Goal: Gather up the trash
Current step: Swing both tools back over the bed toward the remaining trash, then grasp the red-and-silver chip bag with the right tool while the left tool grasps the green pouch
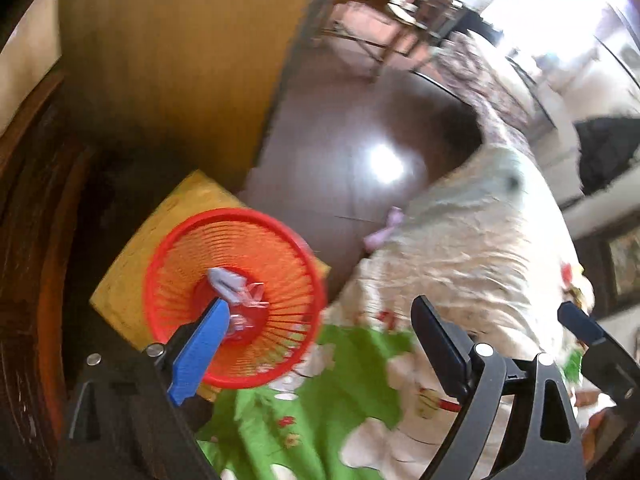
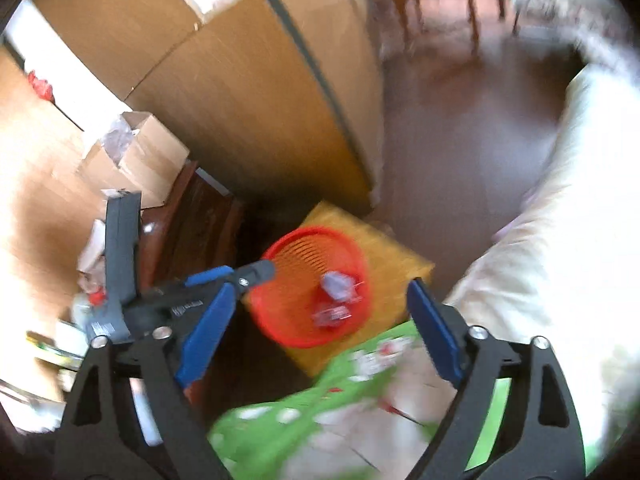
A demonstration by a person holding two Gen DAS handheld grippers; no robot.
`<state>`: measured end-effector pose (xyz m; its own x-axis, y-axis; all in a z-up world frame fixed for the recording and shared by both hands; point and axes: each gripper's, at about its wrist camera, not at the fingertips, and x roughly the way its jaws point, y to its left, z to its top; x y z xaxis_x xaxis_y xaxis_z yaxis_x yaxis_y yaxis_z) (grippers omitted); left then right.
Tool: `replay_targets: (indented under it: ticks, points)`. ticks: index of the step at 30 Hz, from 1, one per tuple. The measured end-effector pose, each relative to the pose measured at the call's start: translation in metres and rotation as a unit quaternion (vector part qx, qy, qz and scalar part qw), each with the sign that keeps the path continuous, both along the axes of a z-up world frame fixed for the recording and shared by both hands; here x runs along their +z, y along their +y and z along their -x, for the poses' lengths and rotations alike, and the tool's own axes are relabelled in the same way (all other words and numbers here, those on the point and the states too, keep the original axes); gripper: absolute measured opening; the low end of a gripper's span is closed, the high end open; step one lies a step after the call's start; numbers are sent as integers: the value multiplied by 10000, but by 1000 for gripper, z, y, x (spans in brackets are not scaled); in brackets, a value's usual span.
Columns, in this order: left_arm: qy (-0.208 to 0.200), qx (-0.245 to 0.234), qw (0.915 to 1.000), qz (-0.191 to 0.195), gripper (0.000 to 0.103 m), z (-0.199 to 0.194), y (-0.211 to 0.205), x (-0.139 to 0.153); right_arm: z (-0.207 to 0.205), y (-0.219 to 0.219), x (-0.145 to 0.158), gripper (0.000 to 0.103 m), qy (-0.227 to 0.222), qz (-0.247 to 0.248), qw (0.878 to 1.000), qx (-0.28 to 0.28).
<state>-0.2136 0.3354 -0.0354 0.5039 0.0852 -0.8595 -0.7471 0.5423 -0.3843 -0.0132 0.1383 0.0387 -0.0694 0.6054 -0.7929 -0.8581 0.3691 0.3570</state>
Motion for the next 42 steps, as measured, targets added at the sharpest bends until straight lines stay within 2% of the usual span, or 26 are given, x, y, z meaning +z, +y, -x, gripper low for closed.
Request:
replay_targets:
  ticks: [2, 6, 10, 16, 22, 27, 31, 38, 42]
  points:
    - [-152, -254, 9996, -22, 90, -15, -14, 10, -12, -30, 8, 92, -284, -38, 9991, -304]
    - [-323, -699, 9968, -200, 93, -47, -50, 31, -43, -89, 12, 92, -355, -81, 9938, -1053]
    - [-392, -1052, 9935, -212, 95, -74, -79, 42, -70, -145, 16, 92, -663, -2, 9830, -1712]
    - [-366, -1569, 9863, -366, 96, -116, -126, 51, -96, -215, 13, 93, -1038, 238, 9682, -2261]
    - [-381, -2025, 9771, -523, 96, -157, -167, 54, -102, -264, 10, 96, -1268, 597, 9596, -2438]
    - [-362, -2398, 9683, -592, 96, -190, -203, 53, -113, -298, 0, 96, -926, 603, 9546, -2766]
    - [-338, -2624, 9627, -570, 96, -208, -222, 47, -129, -319, -17, 96, -909, 1071, 9404, -3098]
    - [-246, -3034, 9509, -557, 96, -241, -253, 38, -154, -352, -24, 96, -480, 414, 9307, -3602]
    - [-298, -3124, 9481, -510, 96, -256, -261, 31, -170, -339, -27, 96, -483, 406, 9330, -3542]
